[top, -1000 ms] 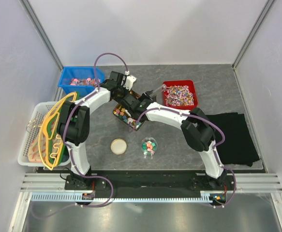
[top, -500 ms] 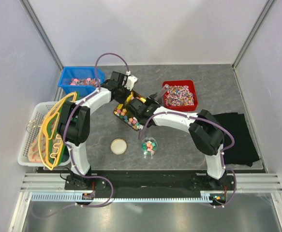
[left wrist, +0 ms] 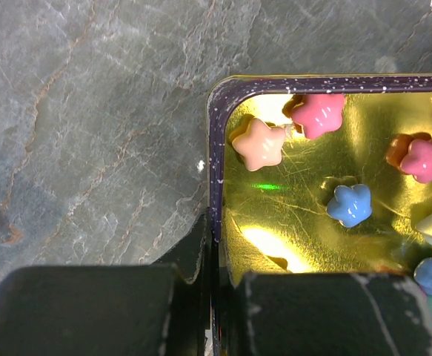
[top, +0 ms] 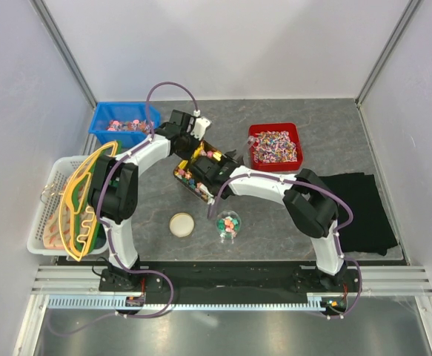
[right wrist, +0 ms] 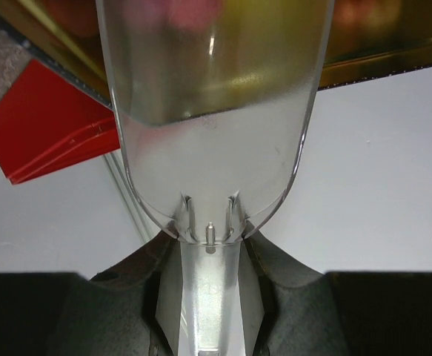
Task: Pack the candies
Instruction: Scoop the fake candies from the storage box.
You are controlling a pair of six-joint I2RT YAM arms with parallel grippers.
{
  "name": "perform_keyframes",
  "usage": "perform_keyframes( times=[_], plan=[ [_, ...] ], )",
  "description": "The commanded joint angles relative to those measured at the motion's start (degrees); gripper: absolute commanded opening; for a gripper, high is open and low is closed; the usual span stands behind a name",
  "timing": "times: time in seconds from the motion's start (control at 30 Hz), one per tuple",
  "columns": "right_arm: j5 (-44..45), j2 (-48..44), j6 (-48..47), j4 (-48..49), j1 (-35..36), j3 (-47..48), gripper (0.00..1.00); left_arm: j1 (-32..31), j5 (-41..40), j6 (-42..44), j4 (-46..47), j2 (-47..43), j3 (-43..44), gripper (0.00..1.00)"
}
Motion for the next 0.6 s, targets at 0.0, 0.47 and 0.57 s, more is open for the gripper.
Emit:
perform_keyframes(
  times=[0.0,0.47,0.57],
  plan=[
    [-5.4,1.7,3.2,-5.9,1.1,-1.8,0.00,0.6,1.8,0.0,3.5,-4.3,1.0,0.02],
    [-18.2,6.7,15.5,-17.6,1.8,6.9,0.00,0.6,1.4,-0.5,3.7,-4.3,1.1,0.02],
    [-18.8,6.1,12.6,-14.1,1.6,4.8,0.00,0.6,1.8,-0.9,3.7,-4.2,1.1,0.02]
  ],
)
